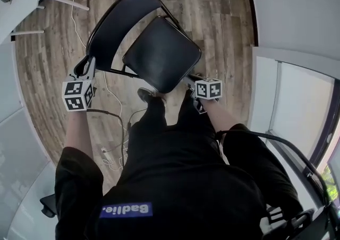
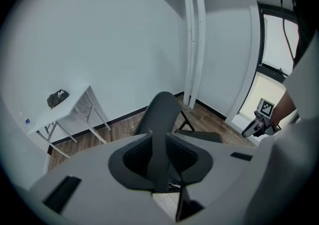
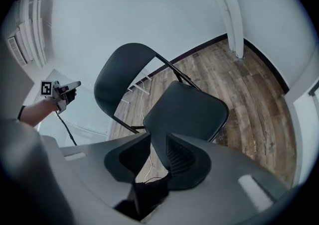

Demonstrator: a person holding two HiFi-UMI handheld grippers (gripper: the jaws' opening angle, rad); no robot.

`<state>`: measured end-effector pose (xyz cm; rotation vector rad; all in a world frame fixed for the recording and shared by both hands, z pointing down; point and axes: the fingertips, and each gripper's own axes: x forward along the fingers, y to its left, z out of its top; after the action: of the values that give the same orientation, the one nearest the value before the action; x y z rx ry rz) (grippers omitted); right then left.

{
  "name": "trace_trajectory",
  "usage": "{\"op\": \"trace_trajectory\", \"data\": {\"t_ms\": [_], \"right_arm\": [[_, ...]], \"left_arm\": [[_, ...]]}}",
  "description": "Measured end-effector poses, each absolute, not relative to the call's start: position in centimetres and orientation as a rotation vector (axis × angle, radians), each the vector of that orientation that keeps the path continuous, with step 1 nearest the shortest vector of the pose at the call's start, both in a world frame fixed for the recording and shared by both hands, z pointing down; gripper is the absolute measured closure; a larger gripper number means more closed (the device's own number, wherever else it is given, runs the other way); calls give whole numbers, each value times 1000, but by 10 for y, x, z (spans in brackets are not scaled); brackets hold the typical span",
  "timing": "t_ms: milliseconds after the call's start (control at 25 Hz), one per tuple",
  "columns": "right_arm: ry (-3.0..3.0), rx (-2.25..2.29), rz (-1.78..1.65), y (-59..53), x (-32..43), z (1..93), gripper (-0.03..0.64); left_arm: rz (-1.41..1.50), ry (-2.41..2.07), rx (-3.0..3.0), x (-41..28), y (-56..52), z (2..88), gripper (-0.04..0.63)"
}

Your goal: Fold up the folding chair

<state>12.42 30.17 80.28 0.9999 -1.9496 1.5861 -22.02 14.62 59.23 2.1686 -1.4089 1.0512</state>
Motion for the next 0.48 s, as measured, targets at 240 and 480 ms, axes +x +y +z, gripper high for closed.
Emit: {"op": "trace_trajectory", "data": {"t_ms": [240,480], "right_arm": [[-1852,1093,1682,297,153,856,509],[-1803,1173,1715,289,182,891,472]], "left_arm": [[1142,-1431,2138,-241,123,620,479],[1168,-1406,2146,-253,94,638,442]]}}
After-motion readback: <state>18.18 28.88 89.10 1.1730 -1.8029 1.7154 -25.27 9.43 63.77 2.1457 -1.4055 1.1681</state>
